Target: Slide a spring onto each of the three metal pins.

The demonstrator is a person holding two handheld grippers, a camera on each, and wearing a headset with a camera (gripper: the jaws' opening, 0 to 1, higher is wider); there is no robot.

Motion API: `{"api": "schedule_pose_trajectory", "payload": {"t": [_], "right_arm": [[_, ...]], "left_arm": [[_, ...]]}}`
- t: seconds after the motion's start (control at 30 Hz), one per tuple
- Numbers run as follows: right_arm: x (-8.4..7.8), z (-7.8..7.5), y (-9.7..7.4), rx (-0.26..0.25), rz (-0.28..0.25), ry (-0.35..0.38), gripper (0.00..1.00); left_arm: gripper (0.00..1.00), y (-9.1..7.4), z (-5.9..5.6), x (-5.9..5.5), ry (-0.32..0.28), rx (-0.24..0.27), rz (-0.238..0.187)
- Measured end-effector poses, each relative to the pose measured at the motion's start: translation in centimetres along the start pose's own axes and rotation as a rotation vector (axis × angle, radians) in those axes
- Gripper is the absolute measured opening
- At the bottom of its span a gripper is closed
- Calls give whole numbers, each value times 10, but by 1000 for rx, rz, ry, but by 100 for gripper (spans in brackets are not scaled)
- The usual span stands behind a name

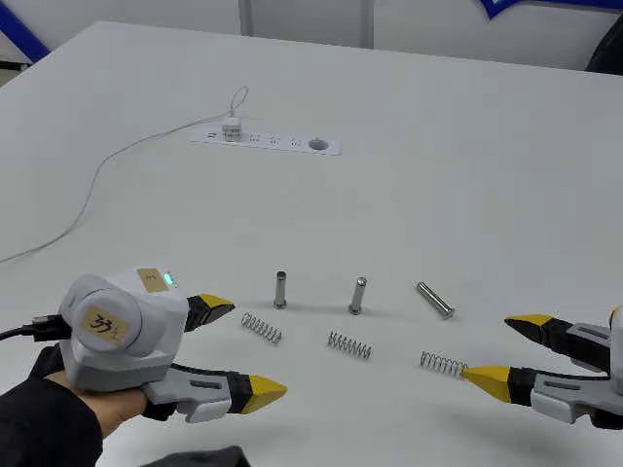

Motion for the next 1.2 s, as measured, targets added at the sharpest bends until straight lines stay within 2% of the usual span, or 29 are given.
{"api": "schedule_pose_trajectory", "payload": {"t": [0.7, 1.2], "right_arm": [[1, -4, 4, -6, 24, 1, 57], [15, -11, 20, -12, 46, -21, 52]], "left_arm": [[72, 1, 0, -1, -2, -1, 15], [71, 0, 1, -2, -6, 9, 23]]}}
Point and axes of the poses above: the centre of the closed fingertips' face, and the gripper's own axes: y roughly forward along the fingers, z roughly to its left, x roughly out of its top, the point moved 7 cm from there along -y, roughly backward along the fingers, and after that the axes turned 15 degrees about -x, right-handed, at the moved point
